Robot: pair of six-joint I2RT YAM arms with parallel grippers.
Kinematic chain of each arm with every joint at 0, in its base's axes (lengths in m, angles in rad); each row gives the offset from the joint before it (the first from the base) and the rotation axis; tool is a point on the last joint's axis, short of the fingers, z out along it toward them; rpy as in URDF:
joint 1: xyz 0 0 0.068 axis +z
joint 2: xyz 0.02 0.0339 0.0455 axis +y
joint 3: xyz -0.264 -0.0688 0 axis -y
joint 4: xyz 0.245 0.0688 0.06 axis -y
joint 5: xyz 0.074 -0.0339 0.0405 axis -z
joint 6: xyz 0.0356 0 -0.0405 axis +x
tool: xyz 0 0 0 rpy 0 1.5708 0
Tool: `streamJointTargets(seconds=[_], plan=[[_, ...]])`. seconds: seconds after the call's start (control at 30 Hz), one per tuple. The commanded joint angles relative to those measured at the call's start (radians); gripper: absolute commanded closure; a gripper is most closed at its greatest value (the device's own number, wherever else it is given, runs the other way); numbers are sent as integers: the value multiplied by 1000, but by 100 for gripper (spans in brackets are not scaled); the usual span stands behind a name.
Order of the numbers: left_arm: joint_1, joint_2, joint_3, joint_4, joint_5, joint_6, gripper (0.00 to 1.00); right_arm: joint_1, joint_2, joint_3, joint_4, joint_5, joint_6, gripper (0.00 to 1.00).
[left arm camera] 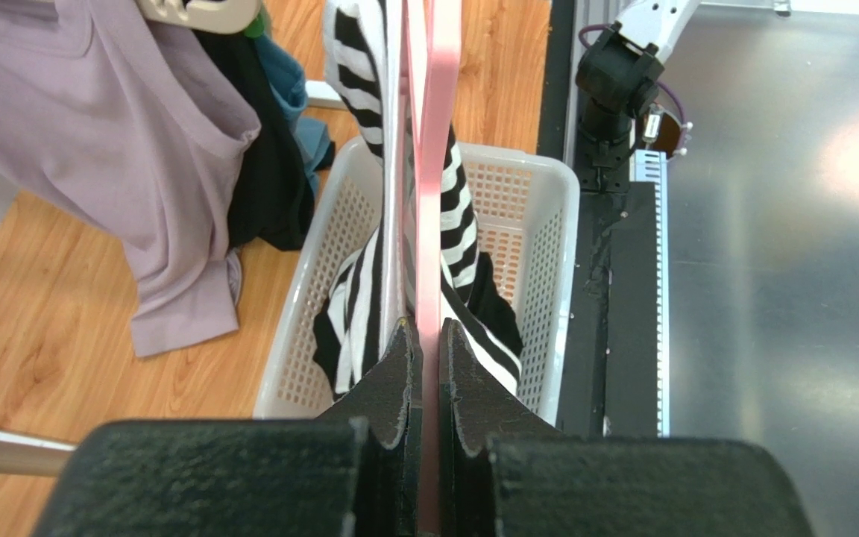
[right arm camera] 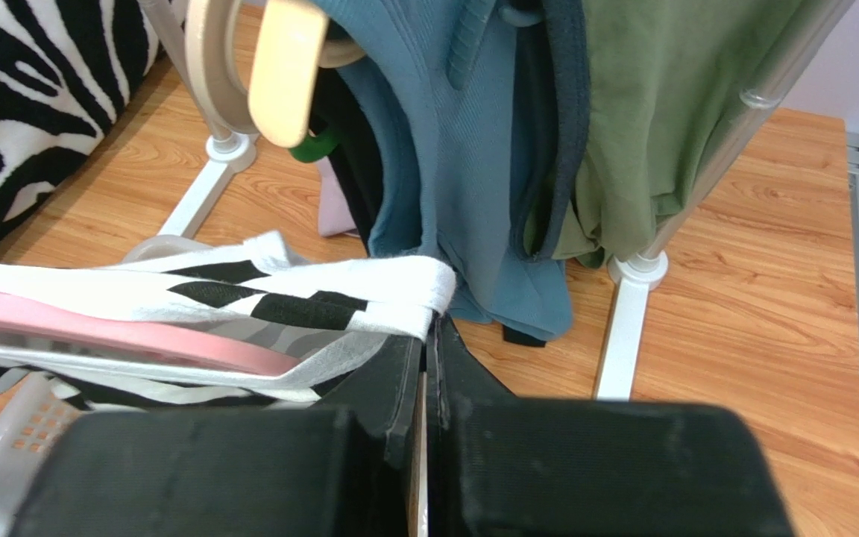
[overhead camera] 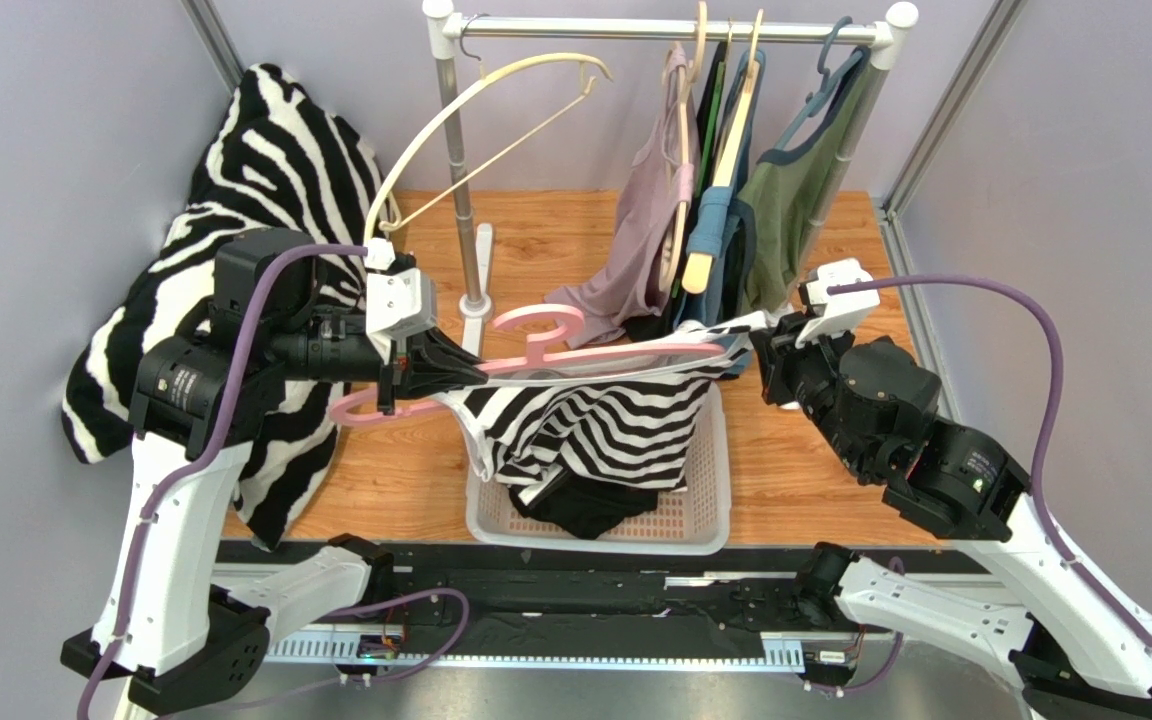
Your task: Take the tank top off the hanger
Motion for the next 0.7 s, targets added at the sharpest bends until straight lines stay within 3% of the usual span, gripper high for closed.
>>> streamJointTargets(seconds=[0.0, 0.17, 0.3, 0.4, 0.43, 0.53, 0.67], plan=[[16, -20, 72, -32, 103, 43, 100, -36, -5, -1, -37, 47, 0, 100], [19, -21, 121, -91, 149, 82, 100, -42, 0, -18, -43, 1, -3, 100], [28, -7, 123, -42, 158, 49, 100, -42, -8, -41, -37, -161, 0, 100], [28, 13, 120, -5, 128, 35, 100, -42, -46, -49, -39, -238, -15, 75], [28, 19, 120, 3, 117, 36, 100, -42, -64, -50, -45, -255, -24, 54], [28, 52, 135, 9, 83, 61, 100, -42, -153, -70, -57, -272, -53, 38], [28, 98, 164, 7, 60, 87, 100, -42, -256, -89, -83, -263, -78, 28]])
